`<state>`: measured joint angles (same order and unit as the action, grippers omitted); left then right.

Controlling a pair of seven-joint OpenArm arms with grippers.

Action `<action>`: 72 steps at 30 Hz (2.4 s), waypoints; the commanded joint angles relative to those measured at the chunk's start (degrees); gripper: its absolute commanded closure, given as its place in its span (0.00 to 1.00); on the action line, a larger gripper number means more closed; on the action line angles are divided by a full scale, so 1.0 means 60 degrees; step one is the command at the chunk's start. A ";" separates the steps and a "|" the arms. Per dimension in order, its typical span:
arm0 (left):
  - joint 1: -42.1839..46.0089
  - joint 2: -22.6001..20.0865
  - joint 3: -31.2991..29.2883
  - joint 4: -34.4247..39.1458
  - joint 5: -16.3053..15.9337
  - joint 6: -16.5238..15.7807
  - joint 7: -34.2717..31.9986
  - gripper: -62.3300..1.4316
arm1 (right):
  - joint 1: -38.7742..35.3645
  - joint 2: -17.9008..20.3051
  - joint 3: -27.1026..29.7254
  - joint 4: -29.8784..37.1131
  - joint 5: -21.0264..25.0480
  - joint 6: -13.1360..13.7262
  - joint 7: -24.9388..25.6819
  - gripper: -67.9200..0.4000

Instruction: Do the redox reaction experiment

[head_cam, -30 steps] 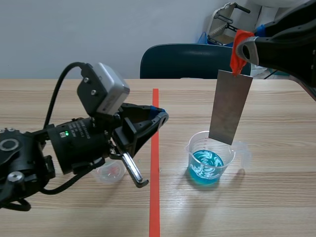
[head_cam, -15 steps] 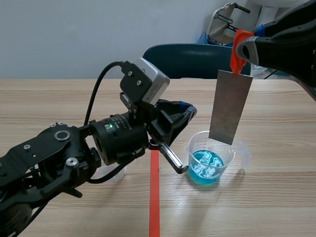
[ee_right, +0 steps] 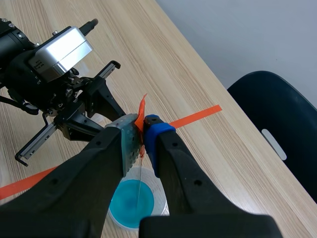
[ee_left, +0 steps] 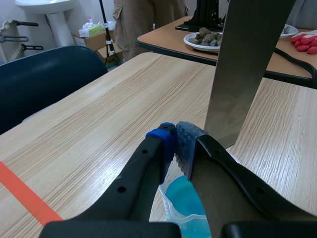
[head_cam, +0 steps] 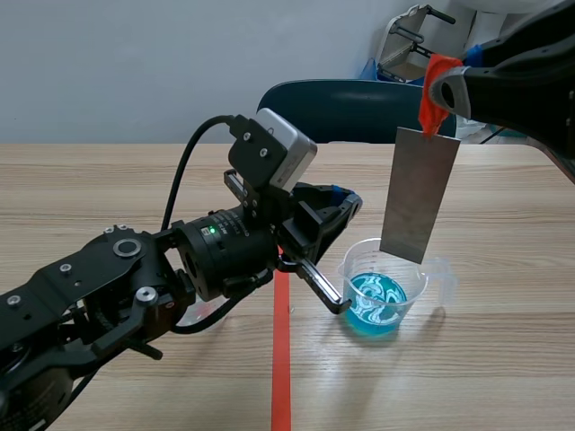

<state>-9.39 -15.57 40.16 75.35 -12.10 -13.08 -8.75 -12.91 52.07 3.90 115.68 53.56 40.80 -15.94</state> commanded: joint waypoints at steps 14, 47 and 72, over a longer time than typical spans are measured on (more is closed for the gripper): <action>0.0226 -0.0419 0.0036 0.0080 -0.0095 0.0007 -0.0240 0.95 | 0.0193 0.0098 0.0073 0.0131 0.0117 -0.0036 0.0117 0.99; 0.4641 -0.3136 -0.3187 0.2605 -0.0627 -0.2324 -0.2317 0.86 | 0.0193 0.0098 0.0073 0.0131 0.0120 -0.0036 0.0120 0.99; 0.5107 -0.3144 -0.3209 0.2630 0.0200 -0.2135 -0.3348 0.00 | 0.0193 0.0098 0.0073 0.0131 0.0120 -0.0036 0.0142 0.99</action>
<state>21.41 -34.61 20.71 89.91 -10.33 -25.71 -28.10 -12.91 52.07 3.90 115.68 53.58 40.80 -15.92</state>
